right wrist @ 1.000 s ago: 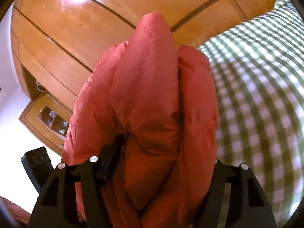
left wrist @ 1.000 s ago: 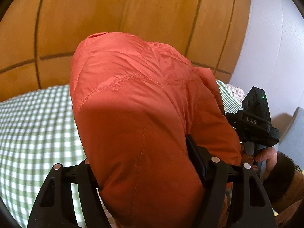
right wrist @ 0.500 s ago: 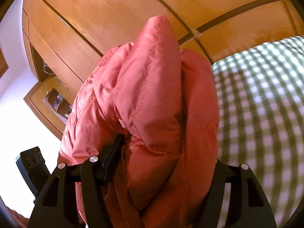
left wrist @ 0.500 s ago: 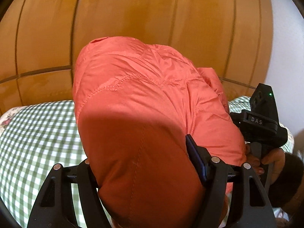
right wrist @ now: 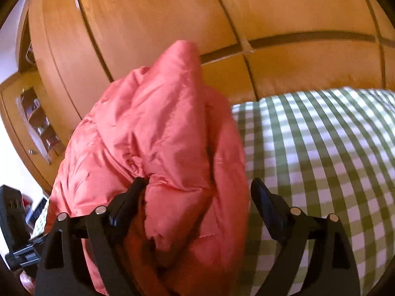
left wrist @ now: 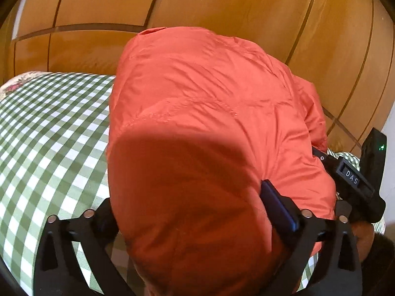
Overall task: Fold small clothes
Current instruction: 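Lower the bundle onto the bed and open both grippers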
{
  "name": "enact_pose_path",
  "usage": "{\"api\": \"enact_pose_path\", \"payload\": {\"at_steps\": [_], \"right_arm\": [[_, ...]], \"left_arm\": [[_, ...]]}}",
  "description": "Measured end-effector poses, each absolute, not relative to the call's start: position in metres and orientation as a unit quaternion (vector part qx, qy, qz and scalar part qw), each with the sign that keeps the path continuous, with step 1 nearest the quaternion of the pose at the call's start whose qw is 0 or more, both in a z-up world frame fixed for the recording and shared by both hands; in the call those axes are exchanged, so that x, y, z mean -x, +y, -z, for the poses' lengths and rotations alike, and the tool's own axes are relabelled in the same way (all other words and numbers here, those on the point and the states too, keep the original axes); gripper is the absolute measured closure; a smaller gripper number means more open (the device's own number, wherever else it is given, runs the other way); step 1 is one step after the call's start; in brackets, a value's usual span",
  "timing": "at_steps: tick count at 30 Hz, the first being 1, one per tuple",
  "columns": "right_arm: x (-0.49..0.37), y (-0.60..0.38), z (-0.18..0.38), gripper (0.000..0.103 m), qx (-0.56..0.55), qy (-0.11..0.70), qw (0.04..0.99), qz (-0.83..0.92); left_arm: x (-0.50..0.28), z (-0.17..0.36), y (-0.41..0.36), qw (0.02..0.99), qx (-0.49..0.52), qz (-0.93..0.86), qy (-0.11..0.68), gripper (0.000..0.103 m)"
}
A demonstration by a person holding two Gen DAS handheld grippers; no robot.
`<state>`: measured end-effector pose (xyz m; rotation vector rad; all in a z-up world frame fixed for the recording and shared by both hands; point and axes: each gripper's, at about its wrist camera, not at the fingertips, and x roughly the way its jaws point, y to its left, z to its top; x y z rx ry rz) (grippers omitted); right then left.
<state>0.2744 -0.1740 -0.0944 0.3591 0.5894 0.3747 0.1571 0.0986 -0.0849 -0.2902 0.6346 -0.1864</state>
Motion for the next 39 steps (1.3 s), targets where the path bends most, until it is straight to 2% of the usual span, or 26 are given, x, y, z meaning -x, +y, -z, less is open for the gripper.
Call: {"api": "enact_pose_path", "payload": {"at_steps": [8, 15, 19, 22, 26, 32, 39], "right_arm": [[-0.273, -0.193, 0.093, 0.005, -0.186, 0.279, 0.93, -0.153], [-0.232, -0.189, 0.025, 0.002, -0.151, 0.183, 0.964, -0.119], [-0.263, -0.172, 0.001, 0.002, -0.102, 0.219, 0.966, -0.097], [-0.296, -0.161, 0.008, 0.002, -0.062, 0.268, 0.959, -0.073], [-0.331, -0.153, 0.045, 0.002, -0.017, 0.336, 0.941, -0.021], [-0.335, -0.173, 0.08, 0.002, -0.053, 0.343, 0.938, -0.001], [-0.324, -0.173, 0.077, 0.002, -0.044, 0.333, 0.942, -0.008]], "left_arm": [[-0.14, 0.075, 0.096, 0.945, 0.137, 0.068, 0.288, 0.003], [-0.094, 0.06, 0.092, 0.965, 0.138, 0.0, 0.222, 0.003], [-0.084, 0.055, 0.082, 0.969, 0.13, -0.016, 0.208, 0.003], [-0.086, 0.054, 0.079, 0.969, 0.124, -0.02, 0.211, 0.003], [-0.094, 0.059, 0.086, 0.968, 0.126, -0.003, 0.216, 0.003], [-0.102, 0.064, 0.082, 0.966, 0.125, 0.028, 0.226, 0.003], [-0.113, 0.072, 0.089, 0.957, 0.143, 0.031, 0.252, 0.003]]}}
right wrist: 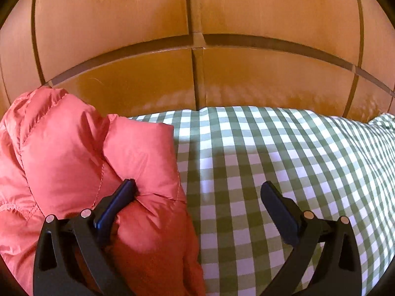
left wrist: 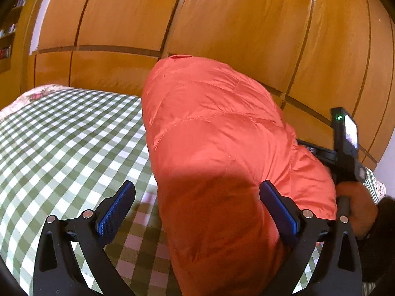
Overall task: Fold small clothes
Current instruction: 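Lower the bundle onto the bed and open both grippers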
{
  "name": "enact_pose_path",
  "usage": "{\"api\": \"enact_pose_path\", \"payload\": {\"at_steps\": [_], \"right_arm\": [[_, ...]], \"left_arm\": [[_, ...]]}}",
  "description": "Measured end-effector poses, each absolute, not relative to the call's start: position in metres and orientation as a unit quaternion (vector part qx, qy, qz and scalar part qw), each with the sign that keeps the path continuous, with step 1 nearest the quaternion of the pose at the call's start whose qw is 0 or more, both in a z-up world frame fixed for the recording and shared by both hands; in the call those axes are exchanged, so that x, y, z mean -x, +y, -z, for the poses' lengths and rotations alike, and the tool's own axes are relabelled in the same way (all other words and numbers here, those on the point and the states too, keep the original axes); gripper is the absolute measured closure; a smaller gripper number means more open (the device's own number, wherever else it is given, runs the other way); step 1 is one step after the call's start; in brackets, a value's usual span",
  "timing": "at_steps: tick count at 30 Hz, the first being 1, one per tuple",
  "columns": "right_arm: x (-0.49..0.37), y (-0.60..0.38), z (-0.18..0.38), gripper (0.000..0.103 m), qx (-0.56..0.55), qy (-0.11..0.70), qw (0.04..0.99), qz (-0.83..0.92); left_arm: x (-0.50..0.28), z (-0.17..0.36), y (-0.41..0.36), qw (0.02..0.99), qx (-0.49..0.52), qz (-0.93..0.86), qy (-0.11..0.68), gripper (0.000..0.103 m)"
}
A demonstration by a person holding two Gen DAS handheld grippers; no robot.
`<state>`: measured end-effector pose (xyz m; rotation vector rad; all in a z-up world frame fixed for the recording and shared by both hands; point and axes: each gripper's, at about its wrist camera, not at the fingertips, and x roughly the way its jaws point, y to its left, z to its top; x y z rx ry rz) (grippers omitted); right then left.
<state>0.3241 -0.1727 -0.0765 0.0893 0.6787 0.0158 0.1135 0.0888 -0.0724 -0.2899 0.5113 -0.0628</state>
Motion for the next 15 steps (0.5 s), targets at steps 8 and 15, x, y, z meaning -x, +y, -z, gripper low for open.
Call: {"api": "enact_pose_path", "payload": {"at_steps": [8, 15], "right_arm": [[-0.237, -0.172, 0.027, 0.002, -0.031, 0.301, 0.953, 0.002], [-0.178, -0.168, 0.024, 0.002, -0.053, 0.346, 0.936, -0.028]], "left_arm": [[-0.113, 0.065, 0.086, 0.955, 0.132, -0.002, 0.267, 0.003], [-0.07, 0.046, 0.075, 0.95, 0.137, -0.025, 0.278, 0.003]]}}
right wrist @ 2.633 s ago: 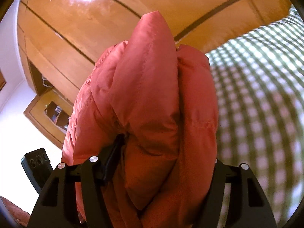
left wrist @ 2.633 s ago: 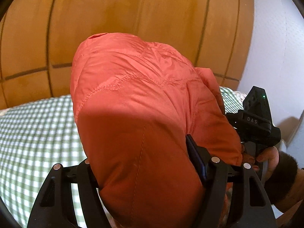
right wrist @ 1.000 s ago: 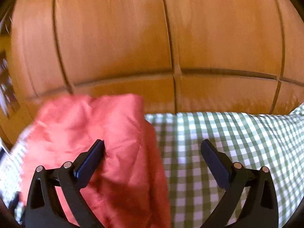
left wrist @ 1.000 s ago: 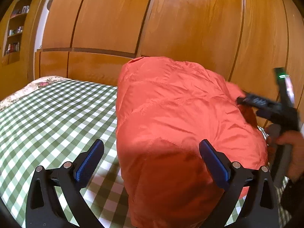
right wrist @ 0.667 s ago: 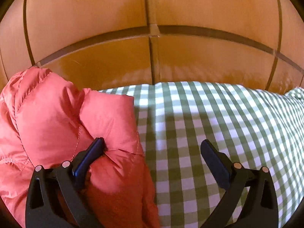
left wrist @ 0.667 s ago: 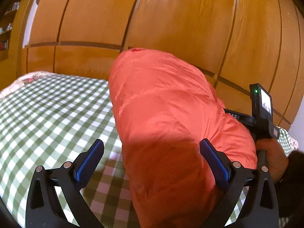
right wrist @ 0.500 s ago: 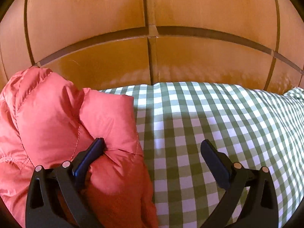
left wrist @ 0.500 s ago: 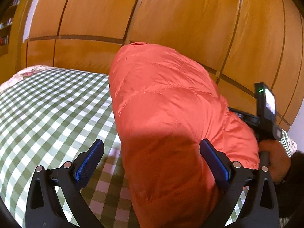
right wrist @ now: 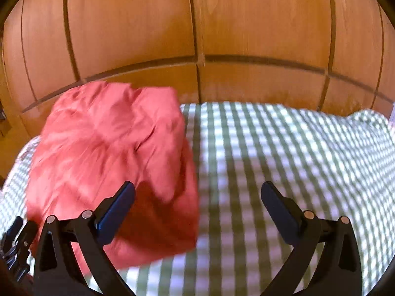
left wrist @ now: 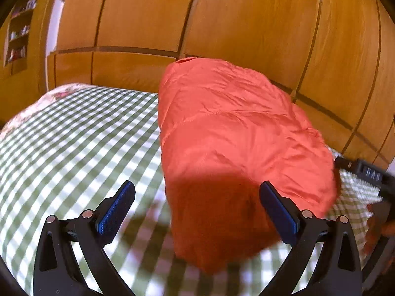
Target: Fold small clothes
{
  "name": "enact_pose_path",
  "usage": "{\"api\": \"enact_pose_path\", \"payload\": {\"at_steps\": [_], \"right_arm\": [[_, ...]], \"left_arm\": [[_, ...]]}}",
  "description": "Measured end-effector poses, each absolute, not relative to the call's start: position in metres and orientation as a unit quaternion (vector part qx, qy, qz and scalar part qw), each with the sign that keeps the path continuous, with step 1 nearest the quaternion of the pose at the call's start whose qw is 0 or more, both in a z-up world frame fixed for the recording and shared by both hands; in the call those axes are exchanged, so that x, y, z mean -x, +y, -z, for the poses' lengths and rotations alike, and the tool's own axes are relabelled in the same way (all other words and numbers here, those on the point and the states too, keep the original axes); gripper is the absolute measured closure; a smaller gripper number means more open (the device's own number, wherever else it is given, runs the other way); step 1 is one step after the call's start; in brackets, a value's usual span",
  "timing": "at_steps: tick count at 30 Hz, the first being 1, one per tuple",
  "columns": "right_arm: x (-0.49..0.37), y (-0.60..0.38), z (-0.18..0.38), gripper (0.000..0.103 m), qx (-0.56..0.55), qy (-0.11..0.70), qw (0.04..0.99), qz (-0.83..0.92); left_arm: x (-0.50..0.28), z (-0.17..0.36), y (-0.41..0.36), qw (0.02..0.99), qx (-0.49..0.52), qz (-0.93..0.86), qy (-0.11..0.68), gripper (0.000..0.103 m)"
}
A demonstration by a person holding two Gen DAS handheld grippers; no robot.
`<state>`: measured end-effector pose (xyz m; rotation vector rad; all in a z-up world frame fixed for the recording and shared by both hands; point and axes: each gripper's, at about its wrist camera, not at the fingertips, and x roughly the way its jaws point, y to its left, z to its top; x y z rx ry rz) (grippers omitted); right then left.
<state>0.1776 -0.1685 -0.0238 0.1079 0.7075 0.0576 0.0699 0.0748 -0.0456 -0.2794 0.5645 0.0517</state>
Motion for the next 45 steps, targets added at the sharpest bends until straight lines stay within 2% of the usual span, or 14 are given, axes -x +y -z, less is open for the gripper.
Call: {"api": "enact_pose_path", "payload": {"at_steps": [7, 13, 27, 35, 45], "right_arm": [[-0.143, -0.155, 0.033, 0.002, -0.005, 0.359, 0.932, -0.044], [-0.116, -0.151, 0.034, 0.002, 0.0, 0.363, 0.93, -0.061], [-0.078, -0.142, 0.038, 0.002, 0.016, 0.36, 0.931, -0.058], [-0.065, -0.145, 0.041, 0.002, 0.015, 0.358, 0.932, -0.05], [-0.054, -0.144, 0.033, 0.002, 0.007, 0.334, 0.941, -0.051]], "left_arm": [[-0.04, 0.034, 0.058, 0.942, 0.107, -0.047, 0.315, 0.003], [-0.015, 0.019, 0.05, 0.949, 0.062, -0.037, 0.306, 0.003], [0.024, 0.01, 0.046, 0.952, 0.053, -0.112, 0.28, 0.003], [0.026, 0.016, 0.046, 0.943, 0.063, -0.103, 0.31, 0.003], [0.032, 0.015, 0.036, 0.945, 0.052, -0.091, 0.309, 0.003]]}}
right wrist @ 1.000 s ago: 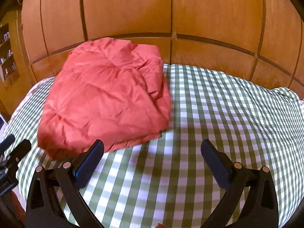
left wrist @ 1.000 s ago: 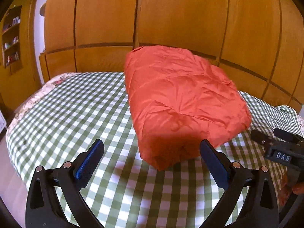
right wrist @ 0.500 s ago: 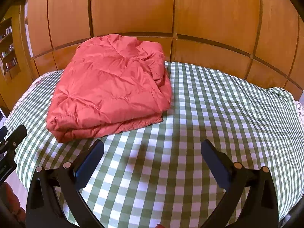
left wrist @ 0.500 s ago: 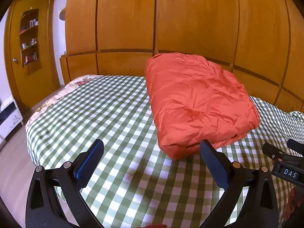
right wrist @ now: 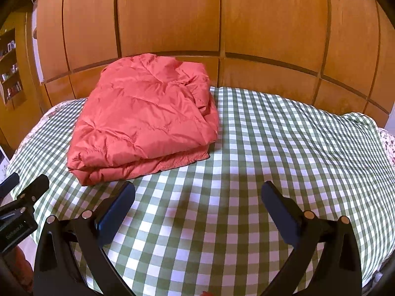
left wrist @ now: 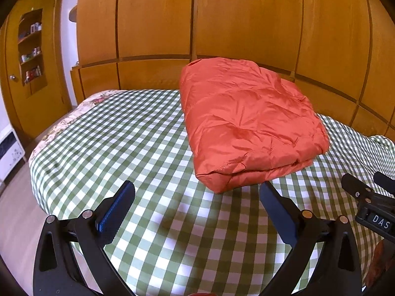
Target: Fold small clothes
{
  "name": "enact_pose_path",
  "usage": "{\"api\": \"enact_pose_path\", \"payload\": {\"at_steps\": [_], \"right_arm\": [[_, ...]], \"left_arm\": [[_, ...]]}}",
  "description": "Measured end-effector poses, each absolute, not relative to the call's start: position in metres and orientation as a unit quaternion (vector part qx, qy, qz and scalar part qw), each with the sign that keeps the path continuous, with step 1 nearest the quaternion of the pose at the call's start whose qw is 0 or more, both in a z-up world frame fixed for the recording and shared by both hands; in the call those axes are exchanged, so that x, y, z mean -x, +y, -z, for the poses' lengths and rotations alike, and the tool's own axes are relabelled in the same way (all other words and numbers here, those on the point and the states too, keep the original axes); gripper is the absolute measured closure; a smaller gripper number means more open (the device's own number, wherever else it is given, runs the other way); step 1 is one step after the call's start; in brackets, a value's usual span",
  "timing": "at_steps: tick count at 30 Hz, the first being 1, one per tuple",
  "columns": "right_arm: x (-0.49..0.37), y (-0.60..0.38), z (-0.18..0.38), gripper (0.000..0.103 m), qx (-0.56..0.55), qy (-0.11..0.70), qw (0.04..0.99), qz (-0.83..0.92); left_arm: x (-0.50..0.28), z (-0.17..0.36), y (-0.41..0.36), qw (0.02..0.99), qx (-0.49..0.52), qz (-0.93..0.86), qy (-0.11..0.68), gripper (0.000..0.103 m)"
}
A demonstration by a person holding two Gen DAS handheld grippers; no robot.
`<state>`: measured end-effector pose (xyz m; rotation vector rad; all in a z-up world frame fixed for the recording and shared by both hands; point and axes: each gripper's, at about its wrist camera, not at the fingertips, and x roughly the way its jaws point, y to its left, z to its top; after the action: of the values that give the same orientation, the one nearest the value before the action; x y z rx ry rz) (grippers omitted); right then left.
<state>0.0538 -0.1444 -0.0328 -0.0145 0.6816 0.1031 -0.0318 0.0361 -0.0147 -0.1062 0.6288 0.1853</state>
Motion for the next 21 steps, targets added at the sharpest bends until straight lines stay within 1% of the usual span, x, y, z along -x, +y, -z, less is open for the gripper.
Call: {"api": "enact_pose_path", "payload": {"at_steps": [21], "right_arm": [[-0.053, -0.1443, 0.0334, 0.002, 0.008, 0.334, 0.941, -0.055]], "left_arm": [[0.0305, 0.0192, 0.0383, 0.943, 0.05, -0.092, 0.316, 0.003]]}}
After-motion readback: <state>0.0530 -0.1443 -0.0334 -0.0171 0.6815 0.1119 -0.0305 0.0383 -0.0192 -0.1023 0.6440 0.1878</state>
